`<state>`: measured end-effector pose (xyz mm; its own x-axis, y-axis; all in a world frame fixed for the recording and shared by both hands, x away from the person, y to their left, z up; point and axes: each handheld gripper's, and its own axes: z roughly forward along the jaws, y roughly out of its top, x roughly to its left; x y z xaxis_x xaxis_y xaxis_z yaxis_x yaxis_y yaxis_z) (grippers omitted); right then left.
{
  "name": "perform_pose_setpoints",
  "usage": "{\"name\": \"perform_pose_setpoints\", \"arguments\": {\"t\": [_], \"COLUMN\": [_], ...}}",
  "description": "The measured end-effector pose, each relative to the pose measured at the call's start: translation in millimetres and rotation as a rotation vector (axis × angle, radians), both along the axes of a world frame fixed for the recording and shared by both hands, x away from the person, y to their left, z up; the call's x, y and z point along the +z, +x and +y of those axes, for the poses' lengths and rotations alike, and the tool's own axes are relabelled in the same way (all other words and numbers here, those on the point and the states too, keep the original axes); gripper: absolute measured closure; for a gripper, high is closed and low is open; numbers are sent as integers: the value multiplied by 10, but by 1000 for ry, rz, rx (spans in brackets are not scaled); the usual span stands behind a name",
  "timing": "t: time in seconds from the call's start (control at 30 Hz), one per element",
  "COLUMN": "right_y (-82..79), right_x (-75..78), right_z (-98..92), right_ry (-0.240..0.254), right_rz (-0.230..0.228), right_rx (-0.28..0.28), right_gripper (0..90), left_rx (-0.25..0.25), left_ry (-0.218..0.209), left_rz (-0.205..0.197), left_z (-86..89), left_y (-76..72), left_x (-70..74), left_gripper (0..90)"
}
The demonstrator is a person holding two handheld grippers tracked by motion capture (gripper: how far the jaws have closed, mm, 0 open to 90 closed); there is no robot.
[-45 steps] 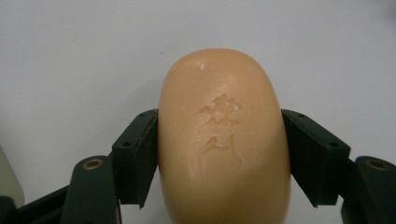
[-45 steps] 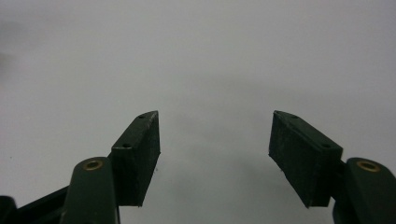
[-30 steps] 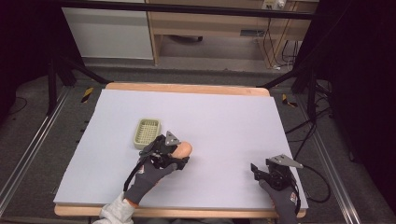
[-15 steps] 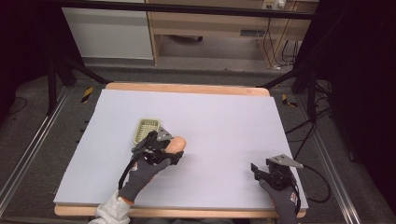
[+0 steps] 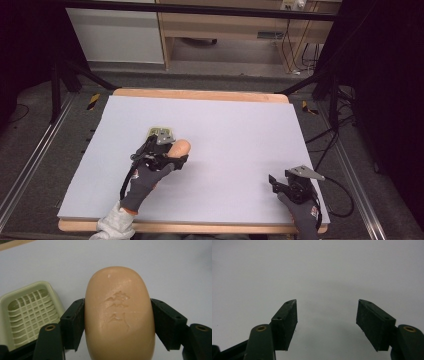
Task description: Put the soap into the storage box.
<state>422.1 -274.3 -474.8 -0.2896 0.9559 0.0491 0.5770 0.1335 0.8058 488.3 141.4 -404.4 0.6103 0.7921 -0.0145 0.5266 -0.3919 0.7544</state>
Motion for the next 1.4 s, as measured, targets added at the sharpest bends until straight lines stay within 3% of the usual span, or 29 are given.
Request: {"name": "perform_pose_setpoints", "arguments": {"t": [0.4,1.4], "right_y": [5,15], "right_x": [-3,-6], "right_z": [-1,5], "right_ry": [-2,-4], "right_rz": [-3,0], "right_rx": [1,-2], "right_gripper": [334,334], "left_rx": [54,170], "left_ry": [-19,-1], "left_rz": [-3,9], "left_z": [172,504], "left_y": [91,356], "left_x": [13,-25], "left_gripper": [314,316]}}
